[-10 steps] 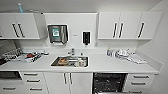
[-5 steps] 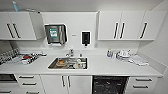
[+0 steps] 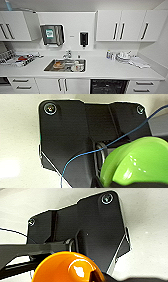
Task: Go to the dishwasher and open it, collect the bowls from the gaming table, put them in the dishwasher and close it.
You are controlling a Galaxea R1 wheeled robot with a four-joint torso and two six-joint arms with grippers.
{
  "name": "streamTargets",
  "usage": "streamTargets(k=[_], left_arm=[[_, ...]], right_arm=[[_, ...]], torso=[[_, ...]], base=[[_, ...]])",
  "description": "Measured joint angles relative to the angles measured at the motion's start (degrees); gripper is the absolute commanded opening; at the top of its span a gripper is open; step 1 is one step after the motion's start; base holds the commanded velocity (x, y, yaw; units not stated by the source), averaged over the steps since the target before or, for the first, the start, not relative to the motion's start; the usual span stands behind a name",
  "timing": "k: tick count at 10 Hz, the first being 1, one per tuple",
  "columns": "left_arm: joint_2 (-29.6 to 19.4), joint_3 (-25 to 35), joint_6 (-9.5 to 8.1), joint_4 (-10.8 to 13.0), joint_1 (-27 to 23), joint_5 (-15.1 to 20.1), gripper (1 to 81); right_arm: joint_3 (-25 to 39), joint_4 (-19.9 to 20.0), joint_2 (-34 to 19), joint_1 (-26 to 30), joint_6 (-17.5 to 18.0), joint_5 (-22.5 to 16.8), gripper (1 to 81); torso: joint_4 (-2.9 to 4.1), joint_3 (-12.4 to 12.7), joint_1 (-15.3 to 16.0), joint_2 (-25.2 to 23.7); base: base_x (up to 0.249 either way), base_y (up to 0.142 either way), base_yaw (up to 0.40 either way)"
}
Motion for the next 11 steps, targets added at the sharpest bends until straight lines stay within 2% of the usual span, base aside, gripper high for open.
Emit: streamTargets(k=[7, 11], left_arm=[[-0.16, 0.05, 0.00, 0.00, 0.00, -0.01, 1.0], [-0.18, 0.09, -0.02, -0.02, -0.30, -0.12, 1.0]], right_arm=[[0.00, 0.00, 0.18, 0.00, -0.02, 0.00, 1.0], [-0.06, 0.00, 0.21, 0.28, -0.05, 0.05, 1.0]], torso=[[0.00, 0.00, 0.01, 0.00], [0.00, -0.02, 0.08, 0.02]], base=[[0.123, -0.085, 0.000], [0.021, 0.000, 0.000]])
